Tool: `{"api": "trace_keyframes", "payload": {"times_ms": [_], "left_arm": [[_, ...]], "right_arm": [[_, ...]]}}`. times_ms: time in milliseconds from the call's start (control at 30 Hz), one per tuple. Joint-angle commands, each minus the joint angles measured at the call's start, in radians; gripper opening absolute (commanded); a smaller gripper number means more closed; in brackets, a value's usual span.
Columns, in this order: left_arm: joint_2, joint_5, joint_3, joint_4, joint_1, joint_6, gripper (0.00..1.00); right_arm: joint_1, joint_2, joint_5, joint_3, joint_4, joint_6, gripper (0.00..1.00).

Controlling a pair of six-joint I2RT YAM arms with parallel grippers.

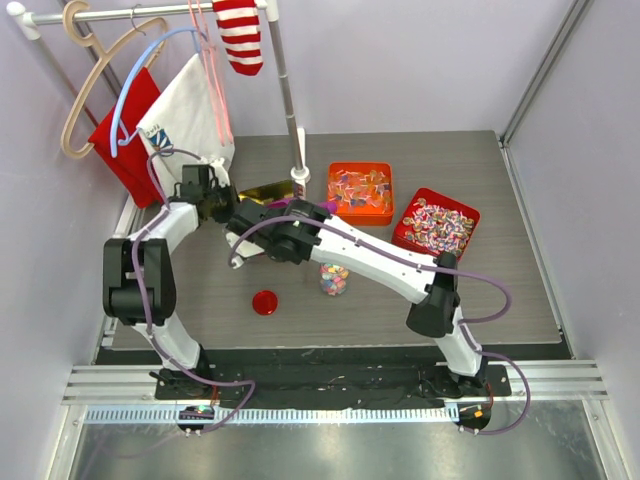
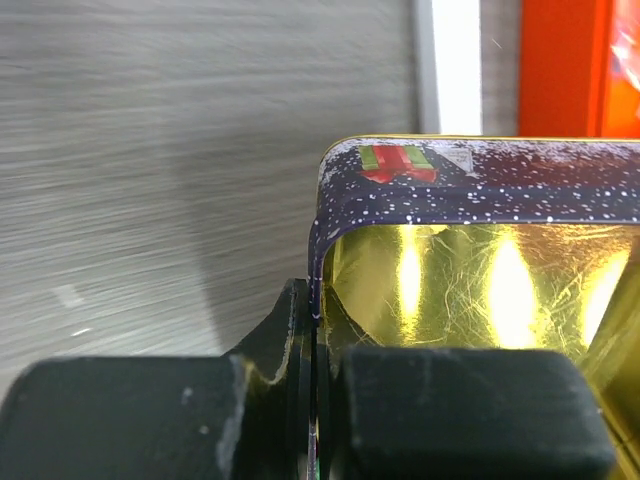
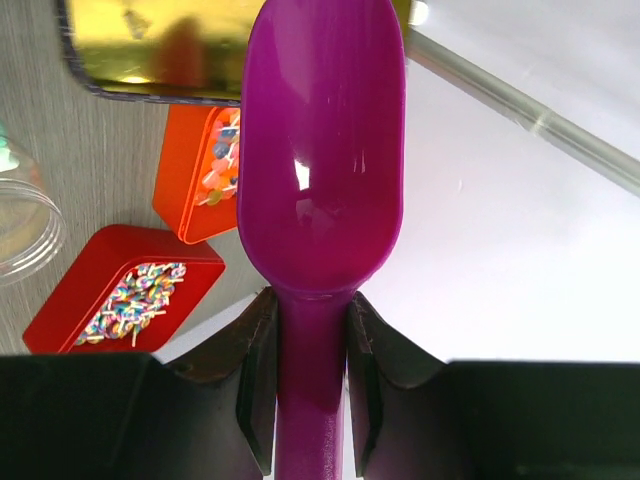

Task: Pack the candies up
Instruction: Scoop the fake candies from the storage box.

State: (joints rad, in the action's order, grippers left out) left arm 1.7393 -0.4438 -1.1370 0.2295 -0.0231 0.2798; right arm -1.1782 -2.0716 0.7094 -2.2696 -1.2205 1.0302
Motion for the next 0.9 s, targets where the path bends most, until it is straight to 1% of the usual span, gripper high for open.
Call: {"api": "trace_keyframes", "payload": {"times_ms": [0, 33, 367, 633, 867], "left_arm": [[-0.08, 0.163, 0.009, -0.024, -0.001, -0.001, 0.0], [-0.089, 0.201, 0.011, -0.024, -0.005, -0.002, 0.0], [-0.127, 0.329, 0.02, -0.016, -0.049, -0.016, 0.0], [-0.142, 0.341, 0.029, -0.024, -0.054, -0.011, 0.0], [-0.139, 0.35, 0.031, -0.024, -0.055, -0.004, 0.0]], "right_arm": [[-0.006, -0.056, 0.07, 0.008, -0.054, 0.045, 0.01], [-0.006, -0.067, 0.079, 0.007, -0.057, 0.047, 0.01], [0.005, -0.243, 0.096, -0.097, -0.054, 0.099, 0.01], [0.015, -0.303, 0.047, -0.105, -0.021, 0.07, 0.01], [0.017, -0.331, -0.027, -0.096, 0.061, -0.033, 0.01]]}}
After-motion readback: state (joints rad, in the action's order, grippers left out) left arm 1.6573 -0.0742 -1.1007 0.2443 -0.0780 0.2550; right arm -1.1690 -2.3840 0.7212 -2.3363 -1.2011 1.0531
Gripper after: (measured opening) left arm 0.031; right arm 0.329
